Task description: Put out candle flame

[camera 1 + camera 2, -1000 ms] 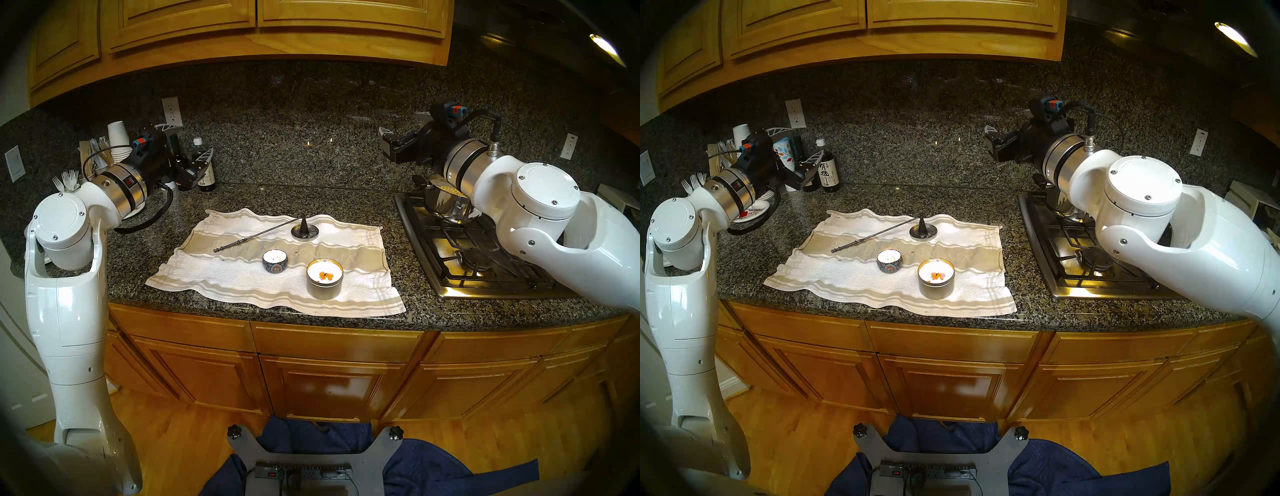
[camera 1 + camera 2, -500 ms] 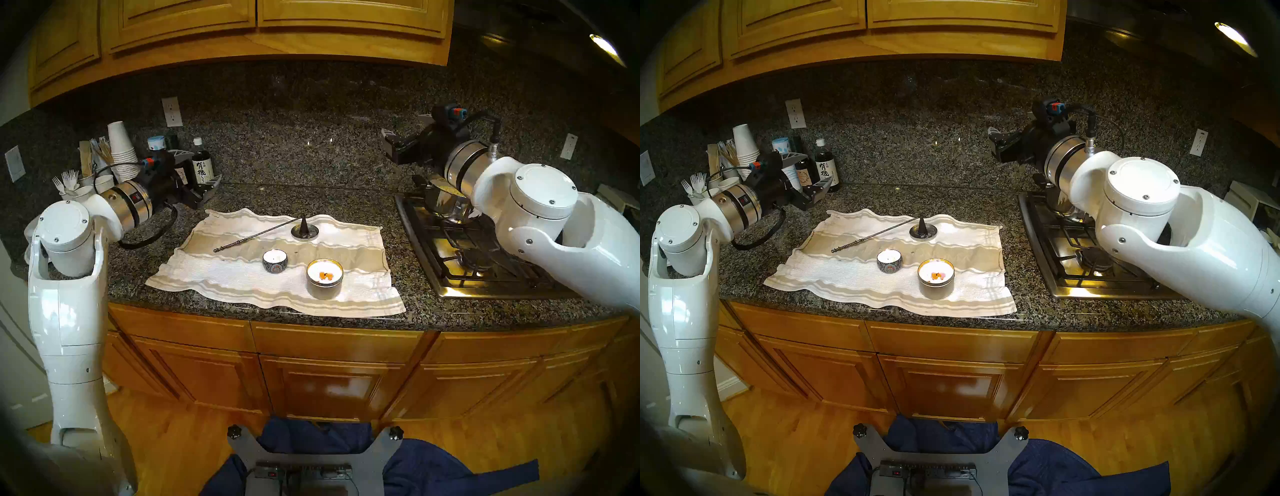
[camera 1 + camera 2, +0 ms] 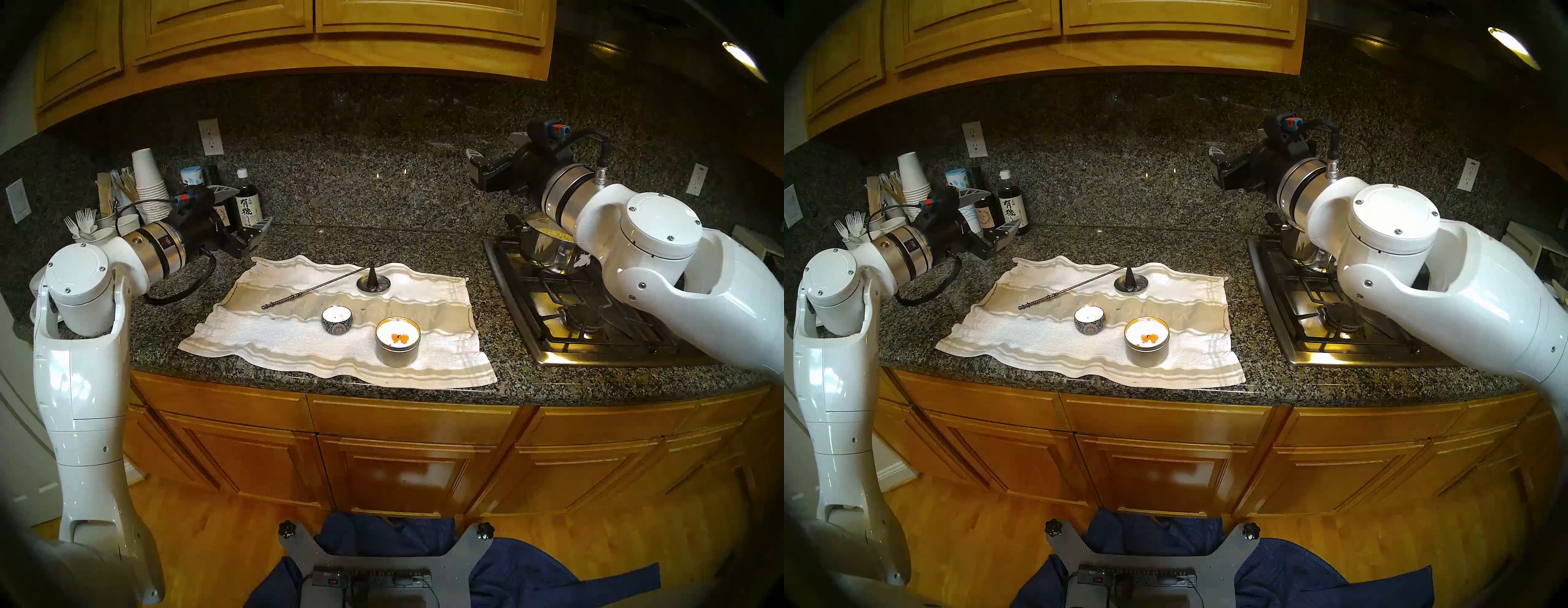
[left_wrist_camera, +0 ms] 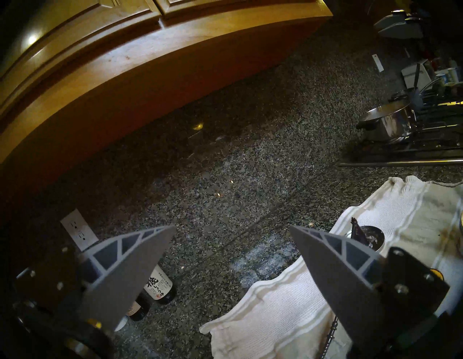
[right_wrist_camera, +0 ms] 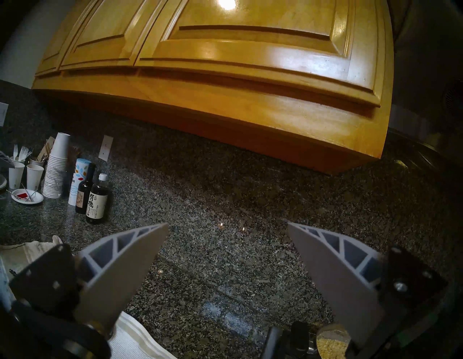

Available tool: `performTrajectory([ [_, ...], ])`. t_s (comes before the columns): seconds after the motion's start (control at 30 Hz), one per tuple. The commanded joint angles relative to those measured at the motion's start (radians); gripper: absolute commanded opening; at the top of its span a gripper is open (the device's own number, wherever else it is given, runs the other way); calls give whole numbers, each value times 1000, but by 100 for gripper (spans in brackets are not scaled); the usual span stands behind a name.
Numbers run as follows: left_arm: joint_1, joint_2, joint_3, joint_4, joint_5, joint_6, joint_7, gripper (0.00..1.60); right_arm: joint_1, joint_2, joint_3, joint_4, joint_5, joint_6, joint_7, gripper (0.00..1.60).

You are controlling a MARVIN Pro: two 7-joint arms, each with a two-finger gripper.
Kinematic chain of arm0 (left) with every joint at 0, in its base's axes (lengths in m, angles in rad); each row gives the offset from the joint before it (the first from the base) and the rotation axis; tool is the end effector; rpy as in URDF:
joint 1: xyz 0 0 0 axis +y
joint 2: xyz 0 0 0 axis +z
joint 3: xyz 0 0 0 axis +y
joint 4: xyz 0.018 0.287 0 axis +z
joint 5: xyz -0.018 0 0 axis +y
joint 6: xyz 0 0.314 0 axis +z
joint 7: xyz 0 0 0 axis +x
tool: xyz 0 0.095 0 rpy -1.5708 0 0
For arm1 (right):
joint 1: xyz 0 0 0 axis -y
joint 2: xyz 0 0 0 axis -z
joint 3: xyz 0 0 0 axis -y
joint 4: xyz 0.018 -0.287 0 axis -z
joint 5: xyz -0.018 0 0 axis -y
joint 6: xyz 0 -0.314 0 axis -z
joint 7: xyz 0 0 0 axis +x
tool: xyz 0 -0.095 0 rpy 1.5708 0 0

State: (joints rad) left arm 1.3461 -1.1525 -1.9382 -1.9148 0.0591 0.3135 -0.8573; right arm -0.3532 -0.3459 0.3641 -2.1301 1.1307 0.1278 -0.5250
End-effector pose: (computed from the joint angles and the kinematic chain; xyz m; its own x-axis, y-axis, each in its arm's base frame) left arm 0.4076 0.1469 -0.0645 -0.2050 -0.4631 0.8623 -0.3493 -0.7883 -0.5065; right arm 0.4102 -0.0032 0.0068 -0.2376 0.2554 0.9372 0.2721 -0.9087 0.3166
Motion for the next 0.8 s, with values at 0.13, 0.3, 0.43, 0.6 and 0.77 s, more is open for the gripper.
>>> performTrajectory([
  [0.13, -9, 21, 13, -38, -42, 52, -71, 160, 30, 11, 32, -14, -3, -13, -5, 160],
  [0.3, 18, 16, 14, -33, -41, 73, -95, 160, 14, 29, 23, -28, 6, -22, -15, 160],
  [0.43, 32, 17, 27, -11, -32, 69, -109, 160, 10, 33, 18, -33, 7, -24, -24, 160],
  [0.6, 31, 12, 50, 30, -25, 49, -112, 160, 8, 37, 15, -36, 10, -34, -30, 160],
  [0.77, 20, 11, 78, 87, -14, 11, -103, 160, 4, 38, 9, -33, 10, -46, -31, 160],
])
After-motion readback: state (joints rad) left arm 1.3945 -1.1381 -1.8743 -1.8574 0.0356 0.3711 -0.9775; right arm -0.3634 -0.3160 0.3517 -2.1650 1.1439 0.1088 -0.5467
